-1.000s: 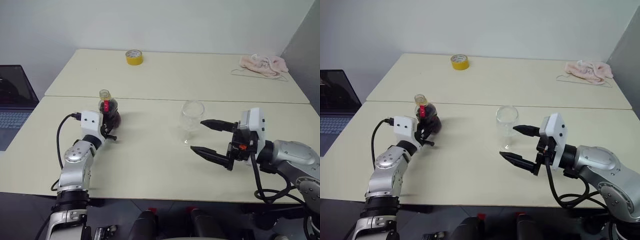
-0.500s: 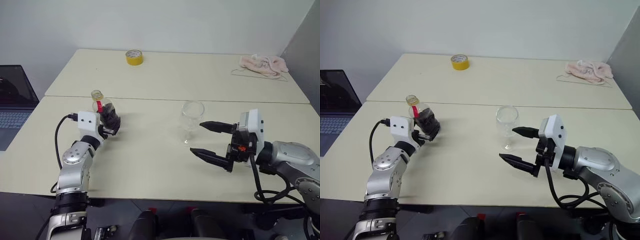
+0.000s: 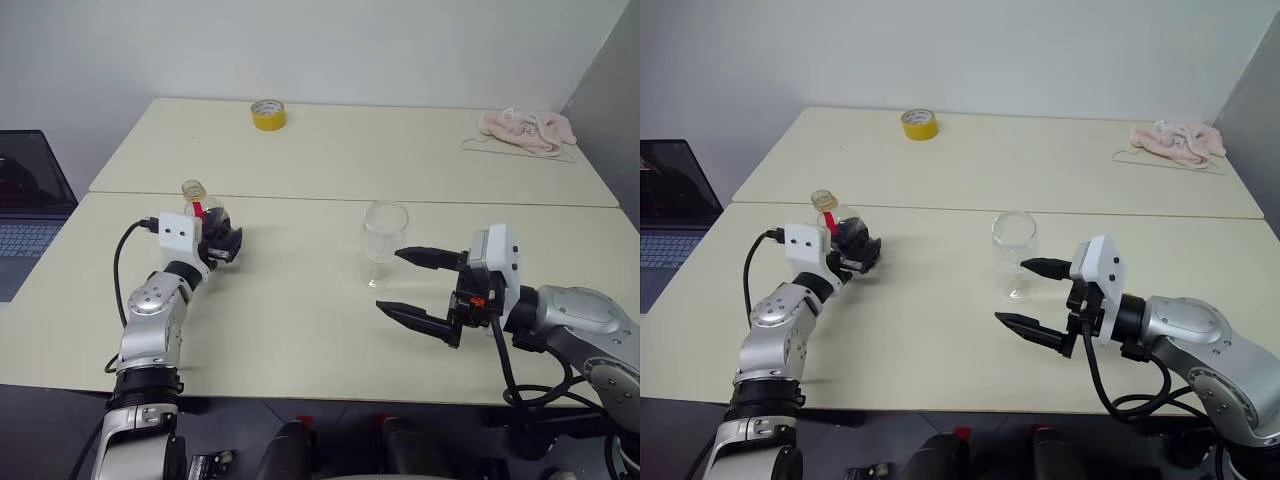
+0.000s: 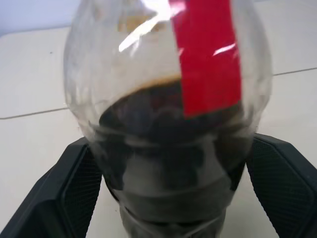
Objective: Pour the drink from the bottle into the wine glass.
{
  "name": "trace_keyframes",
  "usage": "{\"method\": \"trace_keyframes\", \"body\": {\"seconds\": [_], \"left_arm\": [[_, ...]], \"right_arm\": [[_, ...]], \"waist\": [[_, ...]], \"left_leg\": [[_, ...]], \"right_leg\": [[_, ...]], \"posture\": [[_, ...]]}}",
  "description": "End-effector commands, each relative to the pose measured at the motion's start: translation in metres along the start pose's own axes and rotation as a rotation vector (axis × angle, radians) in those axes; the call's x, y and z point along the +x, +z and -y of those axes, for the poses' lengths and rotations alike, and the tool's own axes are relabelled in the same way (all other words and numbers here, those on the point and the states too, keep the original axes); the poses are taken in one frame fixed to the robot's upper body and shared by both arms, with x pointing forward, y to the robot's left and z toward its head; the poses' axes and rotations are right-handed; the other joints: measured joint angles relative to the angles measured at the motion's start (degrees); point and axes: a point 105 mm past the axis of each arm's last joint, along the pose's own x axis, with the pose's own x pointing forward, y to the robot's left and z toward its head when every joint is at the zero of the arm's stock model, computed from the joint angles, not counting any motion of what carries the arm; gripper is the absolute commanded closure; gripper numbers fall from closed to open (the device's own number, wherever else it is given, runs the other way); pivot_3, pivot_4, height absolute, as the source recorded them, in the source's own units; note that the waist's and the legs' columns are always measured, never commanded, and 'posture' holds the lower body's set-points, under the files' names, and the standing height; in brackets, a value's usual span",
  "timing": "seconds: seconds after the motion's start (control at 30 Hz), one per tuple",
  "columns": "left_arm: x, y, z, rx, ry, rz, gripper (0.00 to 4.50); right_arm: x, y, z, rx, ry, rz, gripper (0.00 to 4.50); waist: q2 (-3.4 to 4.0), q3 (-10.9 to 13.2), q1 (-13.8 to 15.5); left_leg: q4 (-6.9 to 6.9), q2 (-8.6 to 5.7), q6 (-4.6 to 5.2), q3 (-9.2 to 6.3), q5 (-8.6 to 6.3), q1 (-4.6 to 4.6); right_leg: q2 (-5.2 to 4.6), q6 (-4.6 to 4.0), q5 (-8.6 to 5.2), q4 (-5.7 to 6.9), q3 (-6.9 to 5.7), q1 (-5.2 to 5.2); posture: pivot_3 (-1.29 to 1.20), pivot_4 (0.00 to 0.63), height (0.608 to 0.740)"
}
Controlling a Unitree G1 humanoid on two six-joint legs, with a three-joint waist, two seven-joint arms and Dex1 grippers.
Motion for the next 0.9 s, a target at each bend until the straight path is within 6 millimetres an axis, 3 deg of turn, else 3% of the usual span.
{"method": "trace_keyframes", "body": {"seconds": [0.03, 0.23, 0.4, 0.63, 0.9], "left_arm": [[0.003, 0.013, -0.004, 0.034, 0.001, 0.043, 0.63], [0.004, 0.012, -0.004, 0.036, -0.01, 0.043, 2.42], [0.005, 0.019, -0.001, 0.059, -0.043, 0.061, 3.38], [0.013, 0.057, 0.025, 0.157, -0.13, 0.141, 3.62], [0.027, 0.1, 0.083, 0.239, -0.295, 0.24, 3.63]], "right_arm": [[0.0, 0.008, -0.002, -0.041, 0.005, 0.03, 0.0], [0.001, 0.011, -0.001, -0.05, 0.001, 0.041, 0.0], [0.0, 0.015, 0.001, -0.059, -0.016, 0.052, 0.0], [-0.016, 0.021, 0.013, -0.071, -0.094, 0.042, 0.0], [-0.033, 0.03, 0.023, -0.065, -0.19, 0.05, 0.0]], "waist": [[0.0, 0.0, 0.01], [0.0, 0.0, -0.01], [0.0, 0.0, -0.02], [-0.03, 0.01, 0.17], [-0.04, 0.02, 0.12]], "left_leg": [[0.0, 0.0, 0.0, 0.0, 0.0, 0.0], [0.0, 0.0, 0.0, 0.0, 0.0, 0.01], [0.0, 0.0, 0.0, 0.0, 0.0, 0.0], [0.02, -0.01, 0.0, -0.02, 0.0, -0.07], [0.03, -0.02, 0.0, 0.01, 0.0, -0.1]], "right_leg": [[0.0, 0.0, 0.0, 0.0, 0.0, 0.0], [0.0, 0.0, 0.0, 0.0, 0.01, 0.0], [0.0, 0.0, 0.0, 0.0, 0.0, 0.0], [0.0, 0.0, 0.0, -0.01, -0.01, -0.02], [-0.01, 0.01, 0.01, 0.0, 0.01, -0.03]], "posture": [[0.0, 0.15, 0.74], [0.0, 0.15, 0.74], [0.0, 0.15, 0.74], [0.0, 0.15, 0.74], [0.0, 0.15, 0.74]]}}
